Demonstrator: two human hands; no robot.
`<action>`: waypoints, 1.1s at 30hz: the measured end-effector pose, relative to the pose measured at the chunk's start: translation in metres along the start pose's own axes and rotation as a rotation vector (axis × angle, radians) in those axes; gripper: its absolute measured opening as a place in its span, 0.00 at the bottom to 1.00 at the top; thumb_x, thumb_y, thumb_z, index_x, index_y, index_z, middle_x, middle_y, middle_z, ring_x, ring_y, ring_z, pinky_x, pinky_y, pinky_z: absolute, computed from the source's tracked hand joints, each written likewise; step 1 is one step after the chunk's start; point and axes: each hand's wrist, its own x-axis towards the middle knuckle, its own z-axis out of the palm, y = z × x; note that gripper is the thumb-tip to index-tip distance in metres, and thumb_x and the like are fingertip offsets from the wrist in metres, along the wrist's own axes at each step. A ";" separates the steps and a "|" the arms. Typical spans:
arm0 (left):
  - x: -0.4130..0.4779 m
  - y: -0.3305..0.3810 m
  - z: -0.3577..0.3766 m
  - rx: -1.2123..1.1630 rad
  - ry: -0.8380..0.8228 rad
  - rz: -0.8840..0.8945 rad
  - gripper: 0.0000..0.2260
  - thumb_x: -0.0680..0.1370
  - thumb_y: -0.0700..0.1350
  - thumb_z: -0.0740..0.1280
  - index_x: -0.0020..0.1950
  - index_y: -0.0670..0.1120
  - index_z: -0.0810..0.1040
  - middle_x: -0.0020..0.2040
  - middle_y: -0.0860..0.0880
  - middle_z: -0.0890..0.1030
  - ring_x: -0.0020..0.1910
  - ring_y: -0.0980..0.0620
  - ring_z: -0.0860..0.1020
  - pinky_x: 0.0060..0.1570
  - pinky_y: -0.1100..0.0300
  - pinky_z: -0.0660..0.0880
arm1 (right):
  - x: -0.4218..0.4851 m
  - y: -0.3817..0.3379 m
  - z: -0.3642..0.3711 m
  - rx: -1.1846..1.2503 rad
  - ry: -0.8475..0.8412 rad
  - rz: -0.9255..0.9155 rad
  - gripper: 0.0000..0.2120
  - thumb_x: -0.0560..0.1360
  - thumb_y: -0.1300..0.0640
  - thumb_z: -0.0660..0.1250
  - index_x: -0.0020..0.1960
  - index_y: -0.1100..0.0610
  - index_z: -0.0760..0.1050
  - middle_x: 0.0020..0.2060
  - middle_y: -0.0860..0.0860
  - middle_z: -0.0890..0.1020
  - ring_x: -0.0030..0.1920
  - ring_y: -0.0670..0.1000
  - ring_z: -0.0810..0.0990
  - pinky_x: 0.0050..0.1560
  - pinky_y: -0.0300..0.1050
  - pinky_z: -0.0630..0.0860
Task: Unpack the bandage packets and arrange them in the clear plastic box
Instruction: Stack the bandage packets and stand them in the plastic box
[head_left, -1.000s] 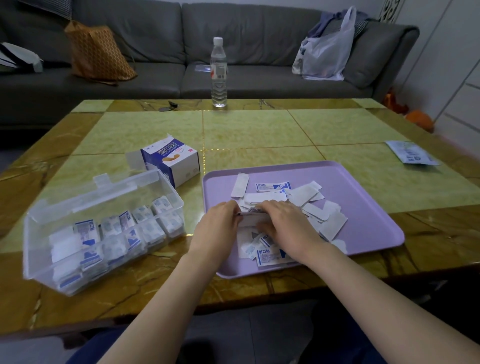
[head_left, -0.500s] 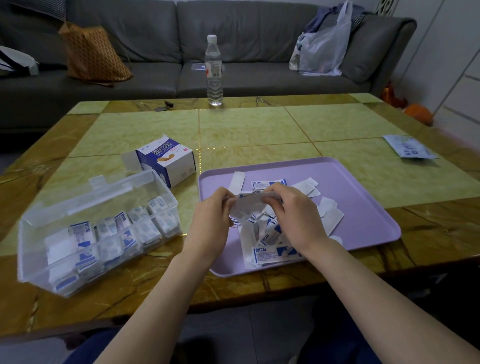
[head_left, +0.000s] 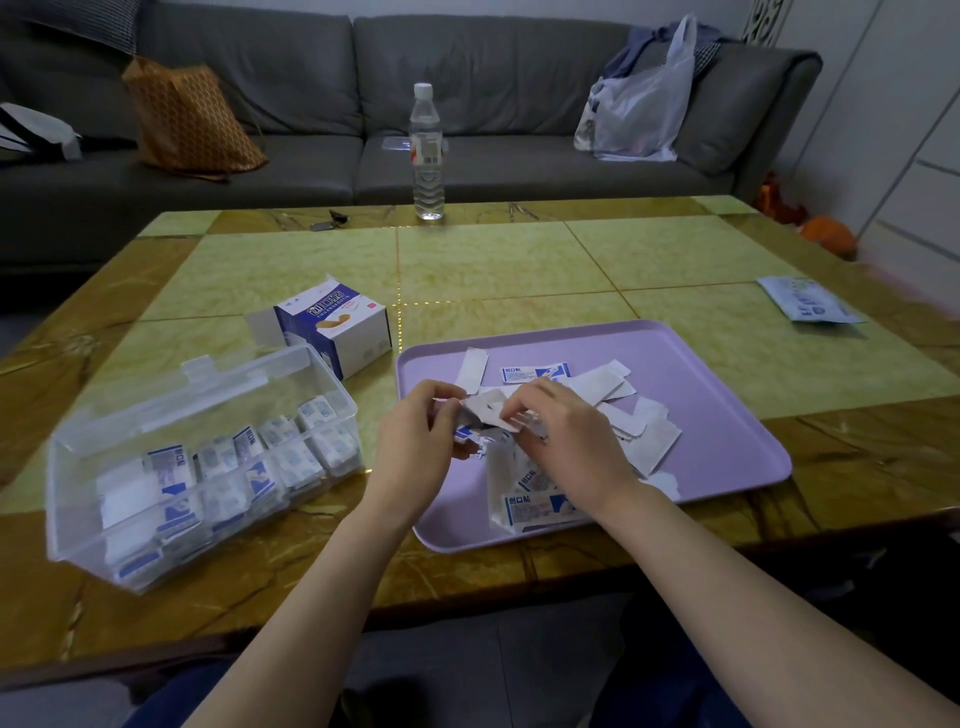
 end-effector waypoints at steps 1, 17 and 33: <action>0.000 0.000 0.000 -0.033 -0.013 -0.015 0.07 0.81 0.39 0.58 0.51 0.44 0.75 0.39 0.53 0.80 0.30 0.55 0.81 0.38 0.58 0.79 | 0.000 0.000 0.001 -0.031 -0.007 -0.015 0.08 0.69 0.64 0.71 0.46 0.55 0.77 0.44 0.48 0.79 0.43 0.52 0.79 0.37 0.42 0.72; -0.004 -0.005 -0.007 0.036 -0.011 0.006 0.07 0.79 0.40 0.61 0.55 0.48 0.69 0.44 0.45 0.79 0.42 0.49 0.78 0.36 0.62 0.75 | -0.001 -0.005 0.003 0.138 -0.132 -0.021 0.07 0.75 0.57 0.67 0.52 0.54 0.80 0.47 0.47 0.80 0.43 0.50 0.80 0.45 0.51 0.77; -0.002 -0.008 -0.009 0.265 0.183 0.152 0.11 0.80 0.35 0.55 0.58 0.42 0.74 0.50 0.45 0.77 0.46 0.49 0.74 0.40 0.65 0.72 | 0.006 -0.018 -0.013 0.525 0.117 0.343 0.07 0.78 0.62 0.60 0.45 0.52 0.69 0.42 0.55 0.79 0.43 0.56 0.80 0.46 0.57 0.78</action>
